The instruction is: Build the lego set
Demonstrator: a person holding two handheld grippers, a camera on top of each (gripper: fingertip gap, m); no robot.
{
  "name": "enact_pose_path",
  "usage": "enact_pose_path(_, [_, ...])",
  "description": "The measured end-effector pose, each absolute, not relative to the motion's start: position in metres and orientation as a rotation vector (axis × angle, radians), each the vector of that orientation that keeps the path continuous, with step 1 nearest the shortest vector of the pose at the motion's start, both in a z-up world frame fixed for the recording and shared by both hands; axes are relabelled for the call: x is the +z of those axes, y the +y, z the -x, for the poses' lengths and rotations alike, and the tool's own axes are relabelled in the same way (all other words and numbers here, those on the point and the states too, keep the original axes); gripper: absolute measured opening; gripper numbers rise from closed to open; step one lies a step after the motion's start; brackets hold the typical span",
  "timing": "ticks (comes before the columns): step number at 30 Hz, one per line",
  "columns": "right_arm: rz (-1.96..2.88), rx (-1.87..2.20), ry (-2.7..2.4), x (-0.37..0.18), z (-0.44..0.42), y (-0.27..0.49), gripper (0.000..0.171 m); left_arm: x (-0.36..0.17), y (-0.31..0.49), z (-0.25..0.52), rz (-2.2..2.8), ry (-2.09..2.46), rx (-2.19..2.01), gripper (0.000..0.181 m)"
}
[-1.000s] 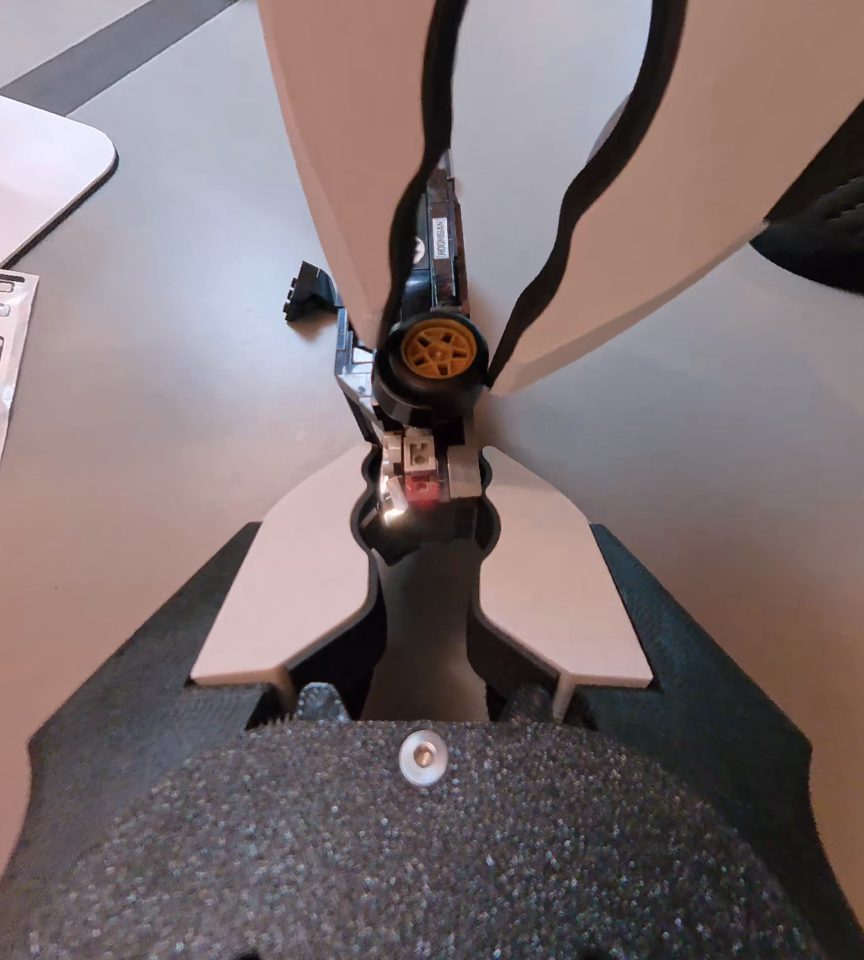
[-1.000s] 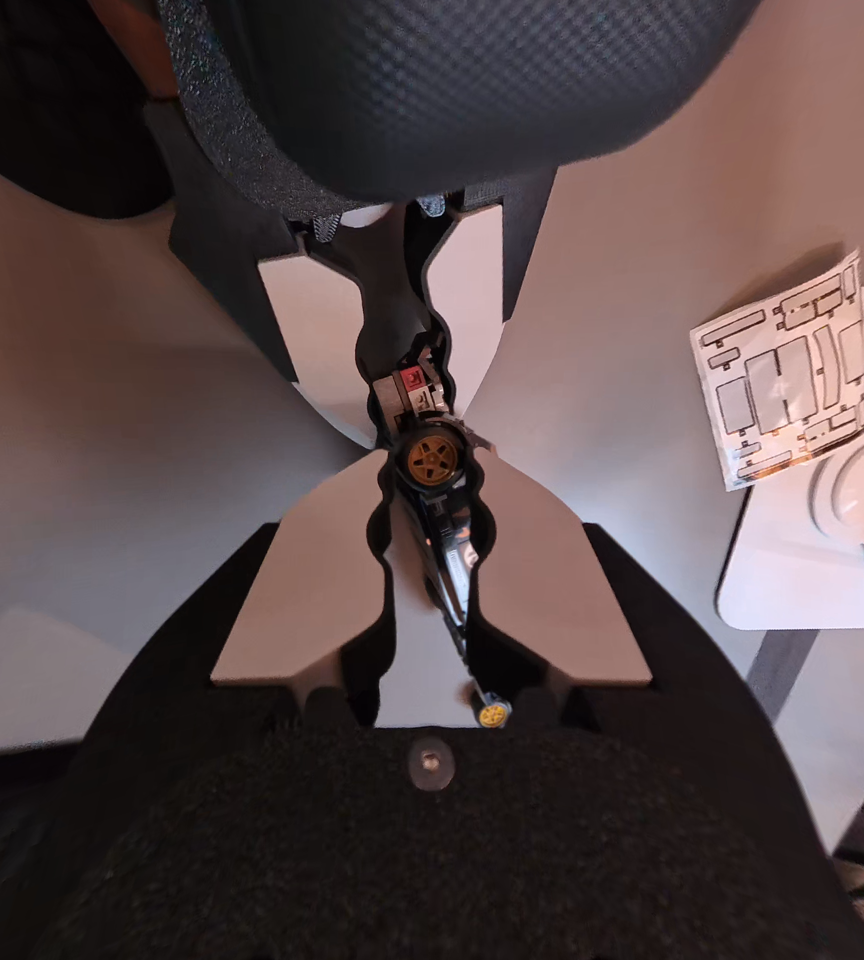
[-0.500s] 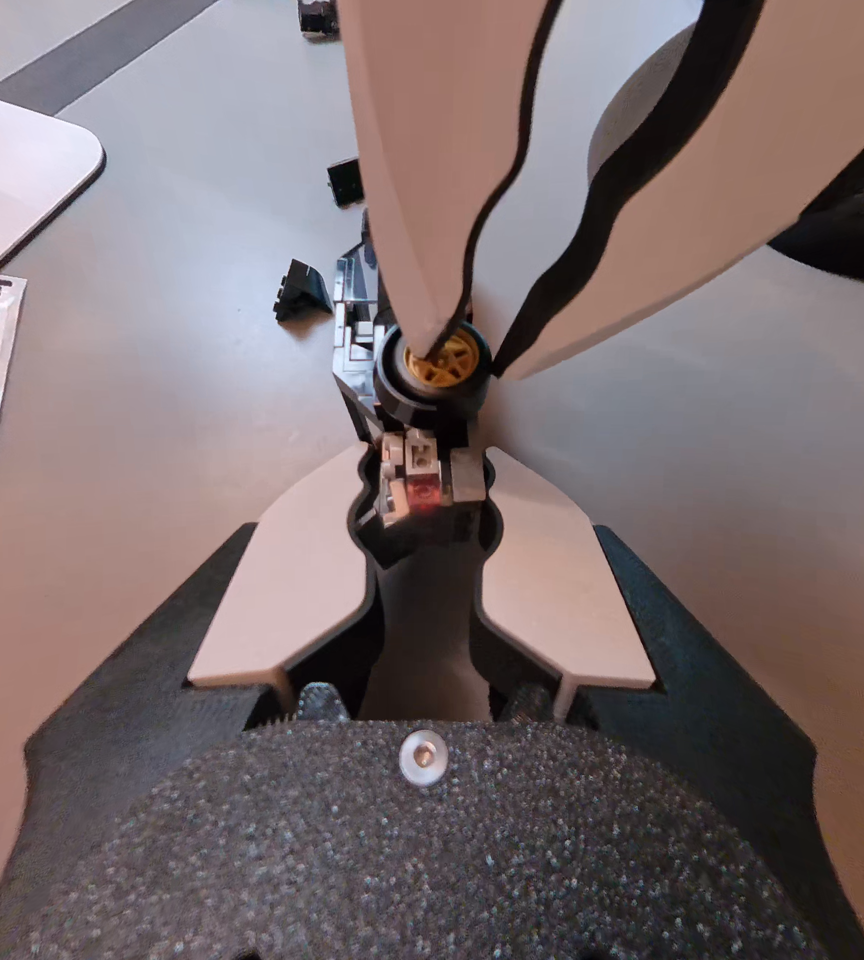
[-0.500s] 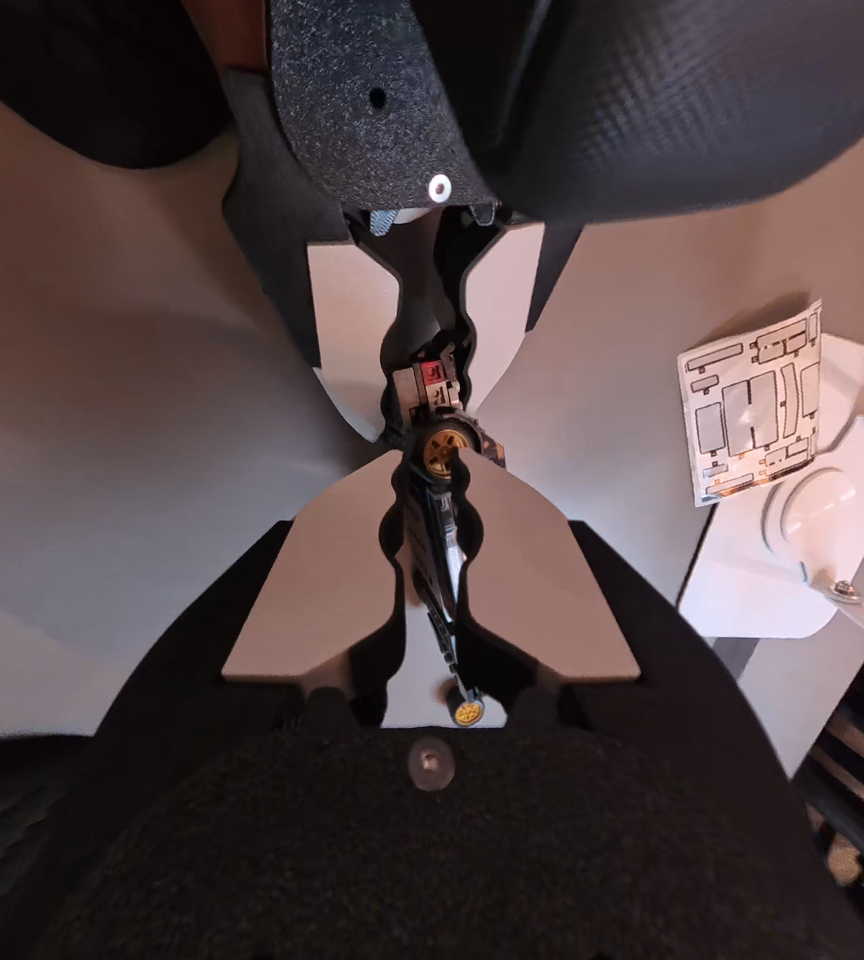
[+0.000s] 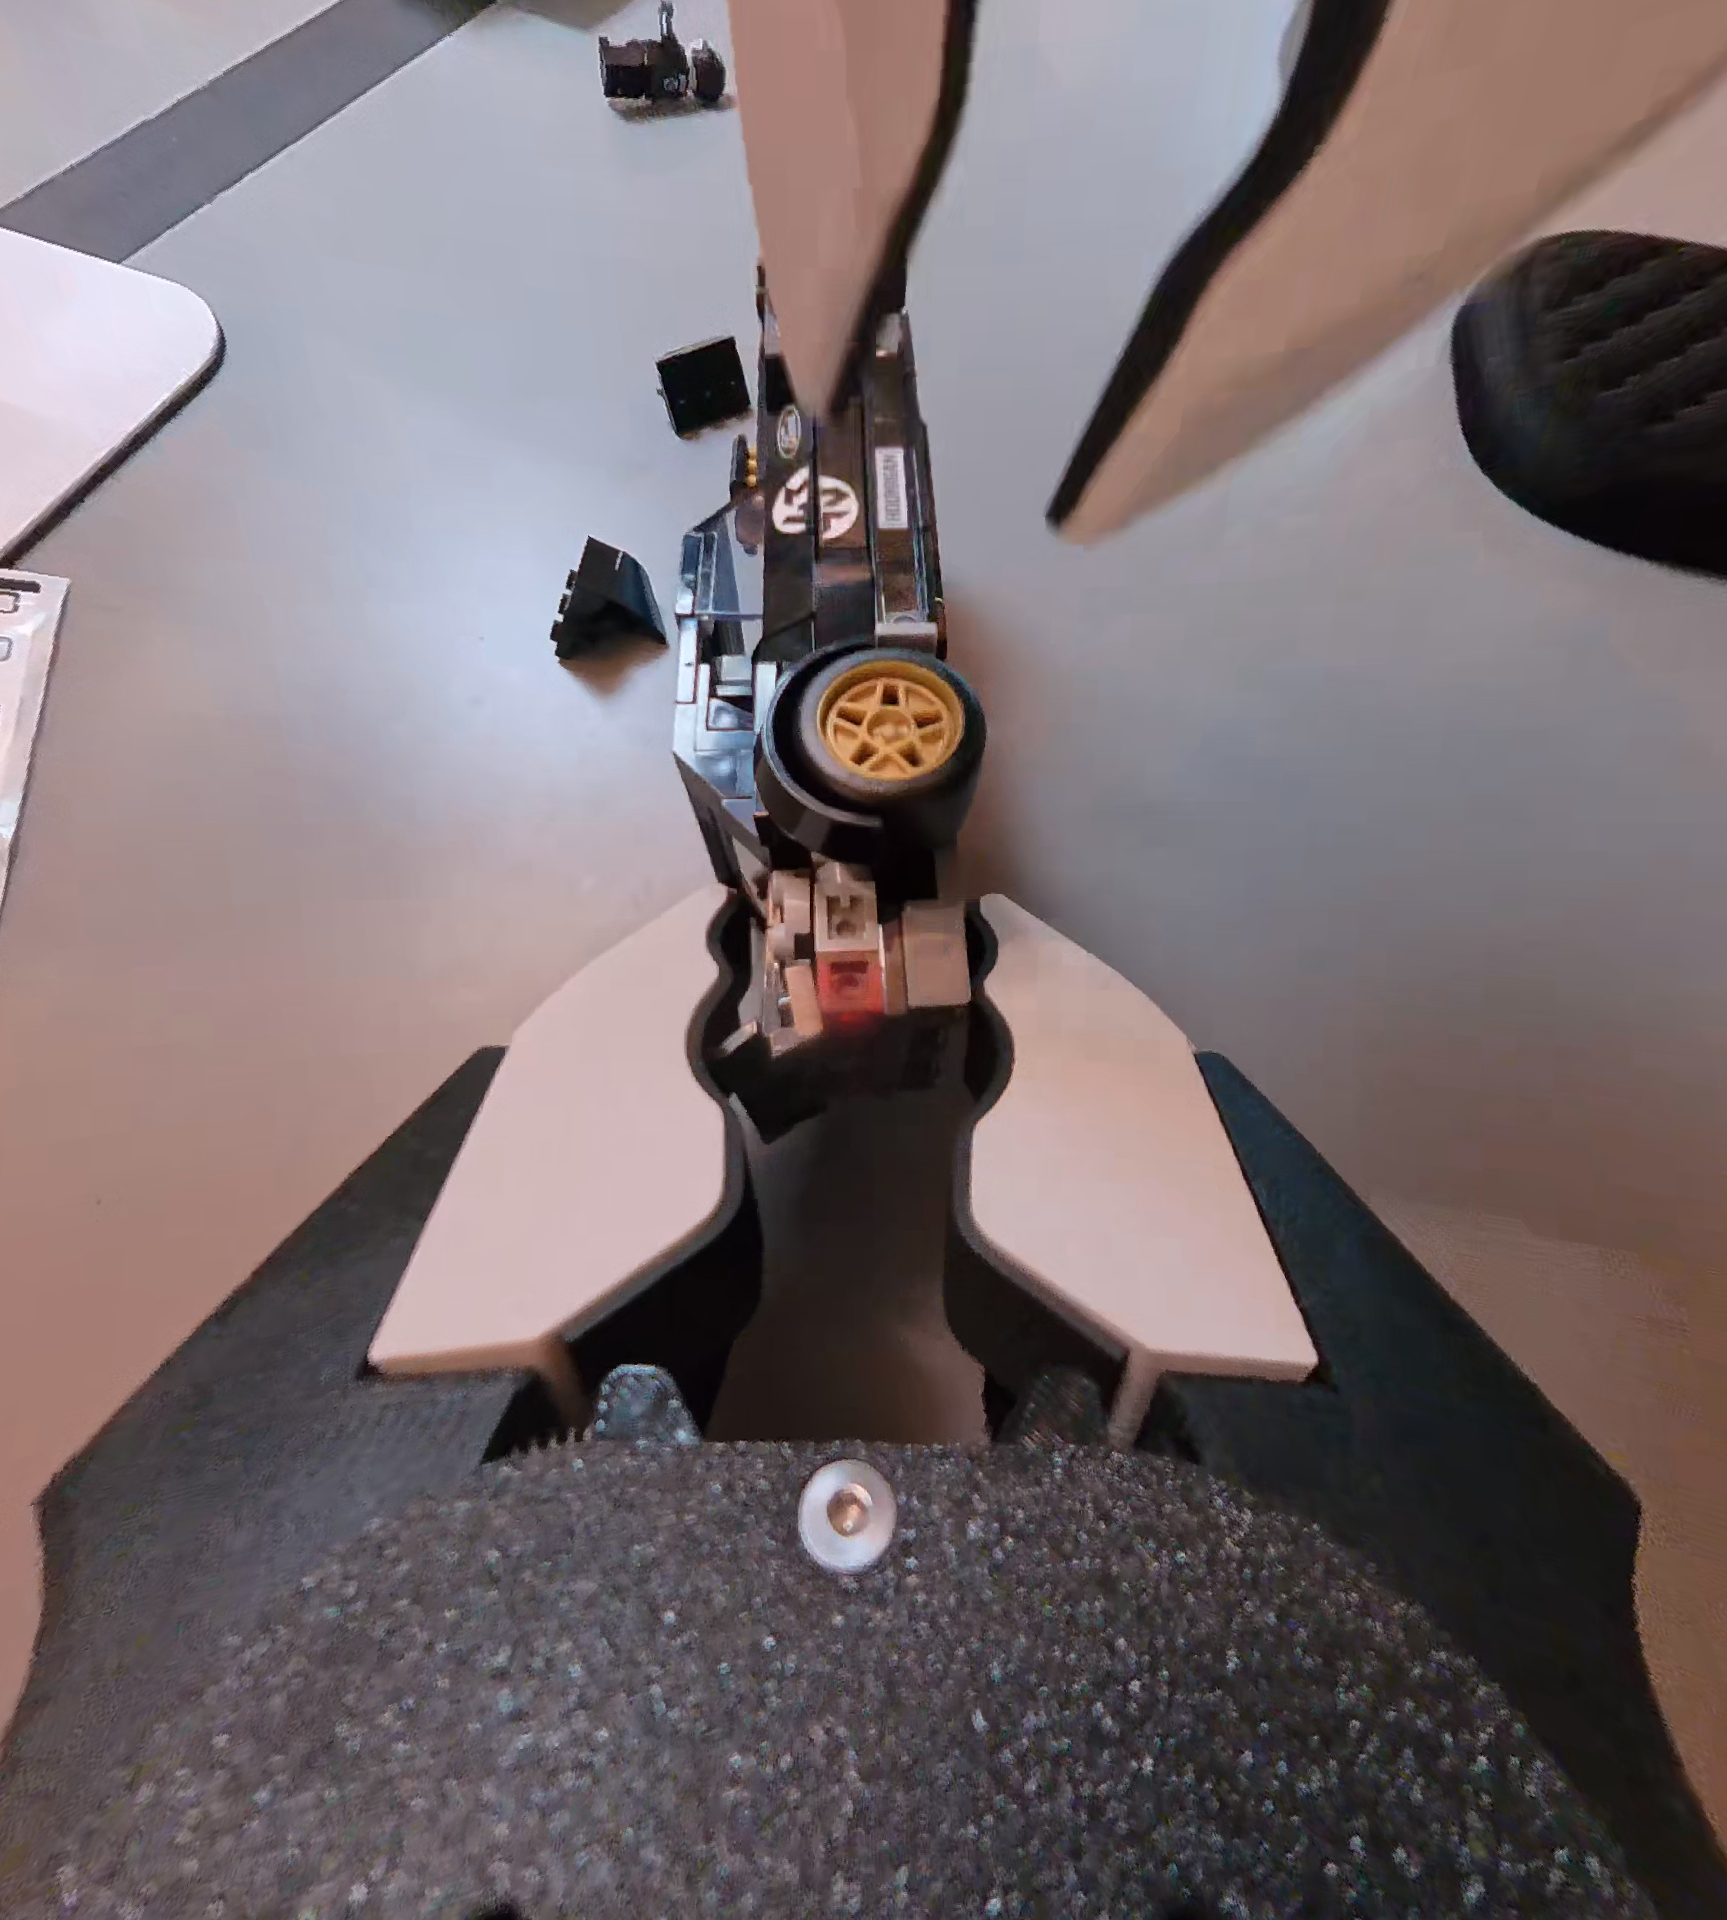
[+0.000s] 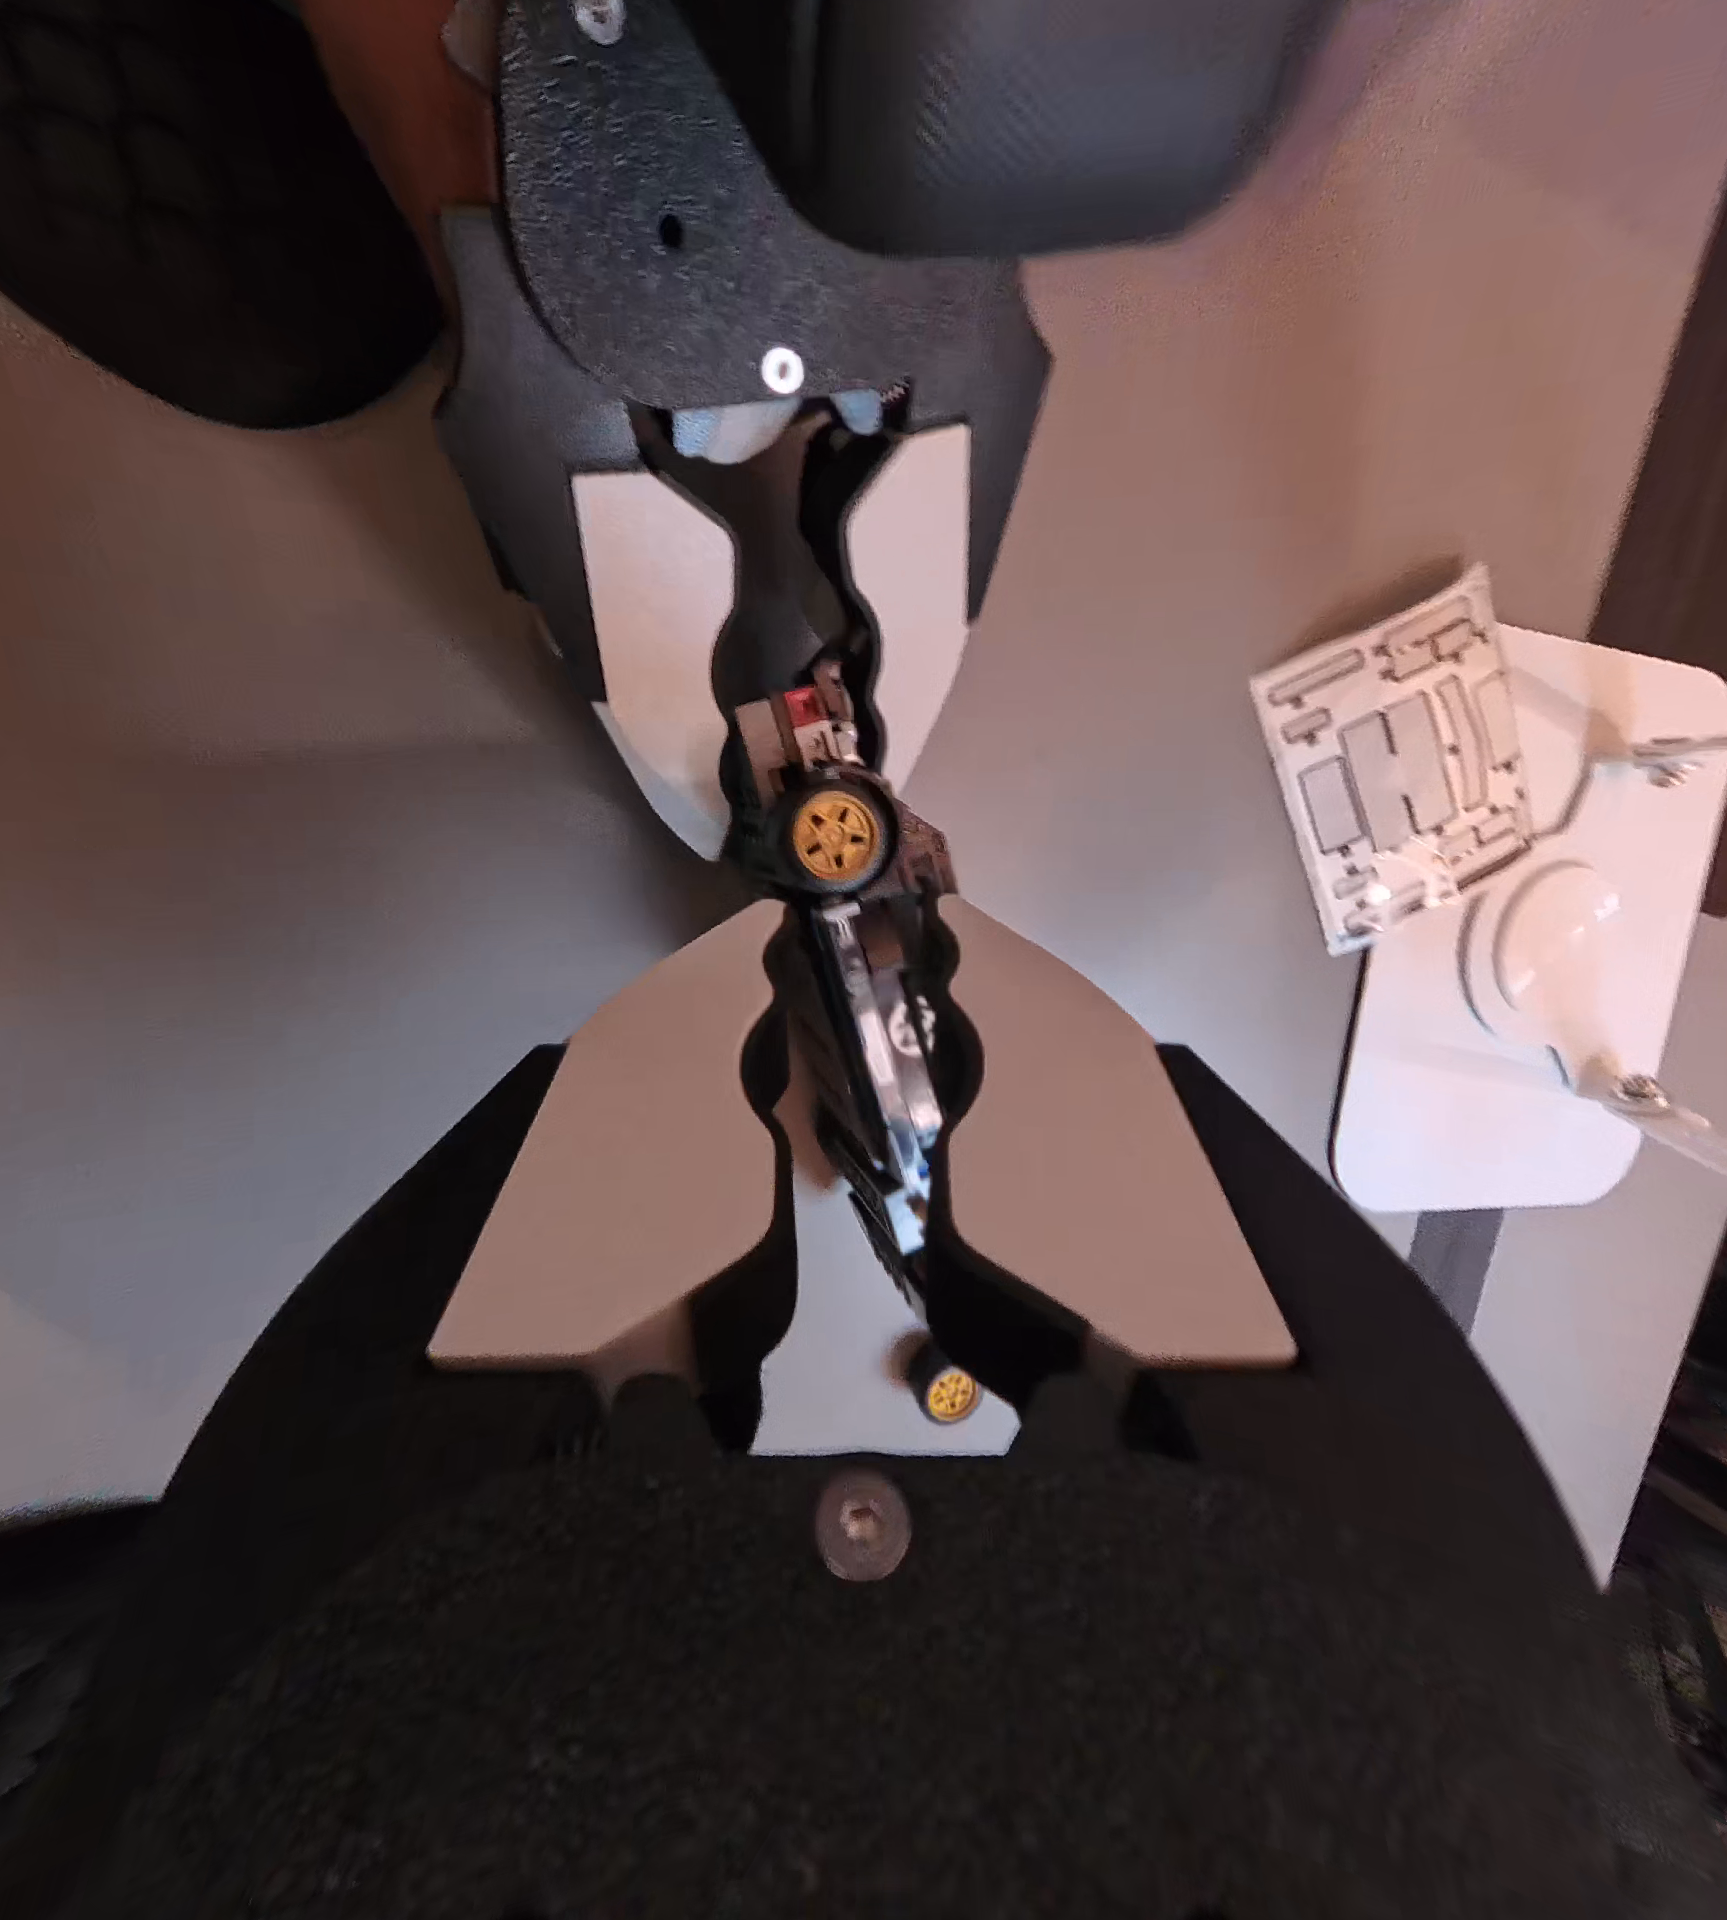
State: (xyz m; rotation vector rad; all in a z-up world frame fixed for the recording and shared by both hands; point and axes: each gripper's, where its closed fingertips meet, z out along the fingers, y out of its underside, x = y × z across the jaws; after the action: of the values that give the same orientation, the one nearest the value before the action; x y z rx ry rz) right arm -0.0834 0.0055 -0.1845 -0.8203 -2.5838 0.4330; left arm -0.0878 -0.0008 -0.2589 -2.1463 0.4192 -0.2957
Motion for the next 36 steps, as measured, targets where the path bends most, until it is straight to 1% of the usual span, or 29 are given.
enact_pose_path(3, [0.897, 0.467, -2.486, -0.174, 0.076, 0.03, 0.026, -0.258, -0.001, 0.087, 2.139, 0.426, -0.289, 0.04])
enact_pose_path(8, [0.985, 0.486, -2.375, -0.182, 0.058, 0.069, 0.031, -0.257, -0.001, 0.087, 2.132, 0.441, -0.289, 0.044])
enact_pose_path(12, [0.869, 0.479, -2.421, -0.197, 0.062, 0.061, 0.038, -0.257, -0.002, 0.085, 2.13, 0.467, -0.295, 0.052])
enact_pose_path(17, [0.766, 0.365, -2.637, -0.228, 0.074, 0.049, 0.046, -0.246, -0.007, 0.086, 2.104, 0.493, -0.301, 0.065])
enact_pose_path(19, [0.749, 0.315, -2.713, -0.237, 0.076, 0.051, 0.045, -0.238, -0.008, 0.085, 2.07, 0.497, -0.292, 0.07])
enact_pose_path(20, [0.739, 0.296, -2.741, -0.24, 0.076, 0.052, 0.041, -0.234, -0.008, 0.084, 2.054, 0.496, -0.287, 0.072])
enact_pose_path(21, [0.728, 0.285, -2.755, -0.241, 0.076, 0.052, 0.038, -0.231, -0.008, 0.083, 2.041, 0.491, -0.286, 0.073])
enact_pose_path(24, [0.687, 0.283, -2.724, -0.239, 0.072, 0.05, 0.035, -0.224, -0.008, 0.082, 2.005, 0.473, -0.287, 0.078])
enact_pose_path(26, [0.643, 0.265, -2.645, -0.237, 0.066, 0.05, 0.034, -0.22, -0.009, 0.082, 1.987, 0.47, -0.289, 0.082])
enact_pose_path(32, [0.442, 0.038, -2.219, -0.234, 0.041, 0.056, 0.034, -0.213, -0.014, 0.073, 1.96, 0.517, -0.311, 0.087])
enact_pose_path(36, [0.466, 0.013, -2.036, -0.239, 0.022, 0.049, 0.034, -0.222, -0.016, 0.061, 1.991, 0.542, -0.36, 0.09])
